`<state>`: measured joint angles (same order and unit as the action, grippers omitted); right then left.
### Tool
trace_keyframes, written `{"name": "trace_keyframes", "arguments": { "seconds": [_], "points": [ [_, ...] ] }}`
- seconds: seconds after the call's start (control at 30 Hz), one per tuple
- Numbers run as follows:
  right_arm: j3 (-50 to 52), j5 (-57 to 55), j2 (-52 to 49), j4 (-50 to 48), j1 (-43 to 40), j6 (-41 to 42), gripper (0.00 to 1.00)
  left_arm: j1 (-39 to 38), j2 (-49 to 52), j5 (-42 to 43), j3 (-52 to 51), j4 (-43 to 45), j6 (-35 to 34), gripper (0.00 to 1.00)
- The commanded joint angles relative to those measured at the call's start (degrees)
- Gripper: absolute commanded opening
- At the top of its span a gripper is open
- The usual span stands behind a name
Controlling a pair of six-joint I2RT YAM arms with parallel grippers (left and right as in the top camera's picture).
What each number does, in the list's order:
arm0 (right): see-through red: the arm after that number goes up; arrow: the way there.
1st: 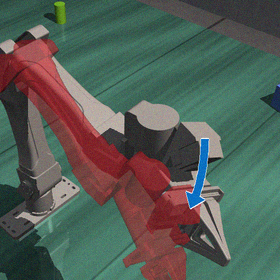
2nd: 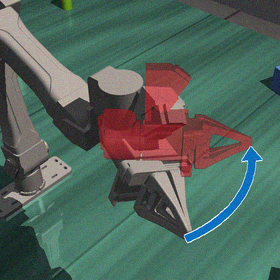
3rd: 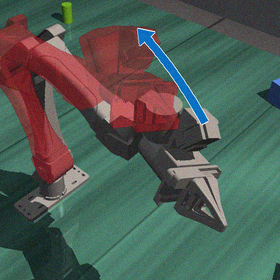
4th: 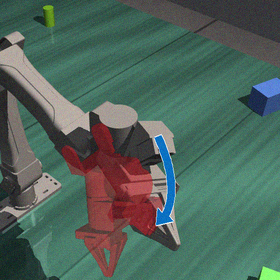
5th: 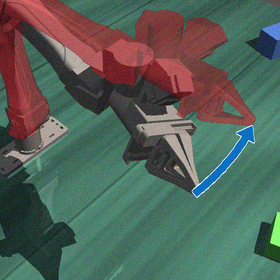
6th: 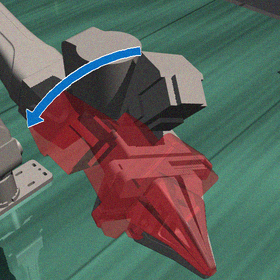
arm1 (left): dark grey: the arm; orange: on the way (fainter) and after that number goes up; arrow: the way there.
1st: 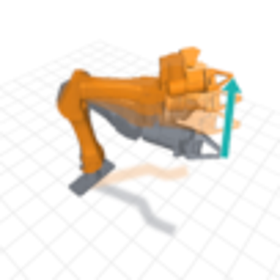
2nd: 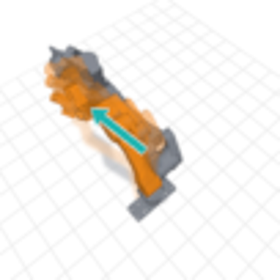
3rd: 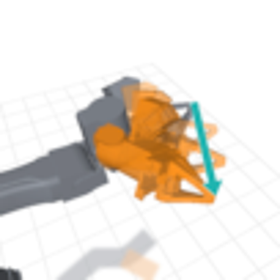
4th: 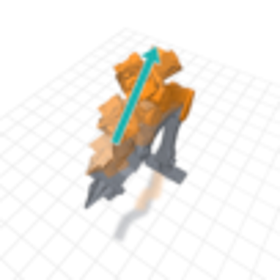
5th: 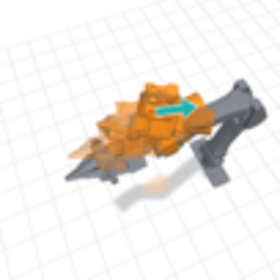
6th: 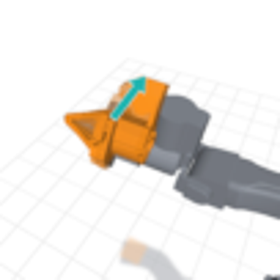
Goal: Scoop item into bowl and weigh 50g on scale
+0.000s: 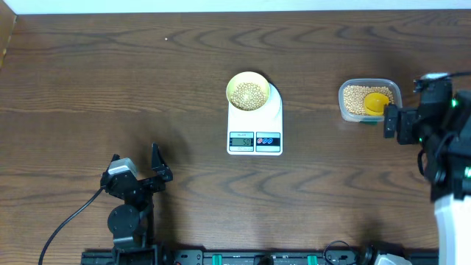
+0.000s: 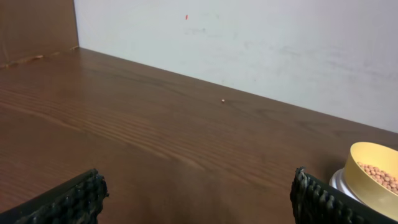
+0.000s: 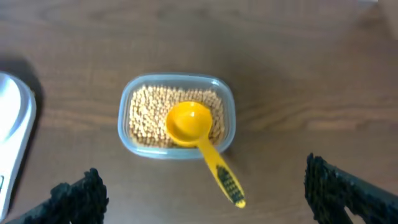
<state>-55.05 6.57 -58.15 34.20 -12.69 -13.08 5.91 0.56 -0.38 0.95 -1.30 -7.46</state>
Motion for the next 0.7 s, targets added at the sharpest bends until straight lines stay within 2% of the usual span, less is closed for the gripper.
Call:
{"name": "trace_keyframes", "arguments": {
  "seconds": [0.0, 0.23, 0.37, 0.5, 0.67],
  "points": [
    [8.4, 1.1, 5.9, -6.7, -0.4, -0.6, 0.99, 0.3, -0.3, -1.6, -0.7, -2.8, 0.5, 0.97],
    [34.2, 8.0, 21.2, -42.6, -0.3, -0.5, 0.99, 0.3, -0.3, -1.6, -0.7, -2.8, 0.5, 0.97],
    [45.5, 7.9, 28.1, -57.3, -0.3, 6.8, 0.99, 0.3, -0.3, -1.6, -0.7, -2.8, 0.5, 0.97],
    [53.7, 6.5, 33.7, -63.3, -0.3, 13.2, 0.99, 0.3, -0.3, -1.6, -0.7, -2.8, 0.5, 0.97],
    [54.7, 5.8, 39.4, -56.7, -0.3, 13.7, 0.99, 0.3, -0.3, -1.6, -0.7, -2.8, 0.5, 0.97]
  ]
}}
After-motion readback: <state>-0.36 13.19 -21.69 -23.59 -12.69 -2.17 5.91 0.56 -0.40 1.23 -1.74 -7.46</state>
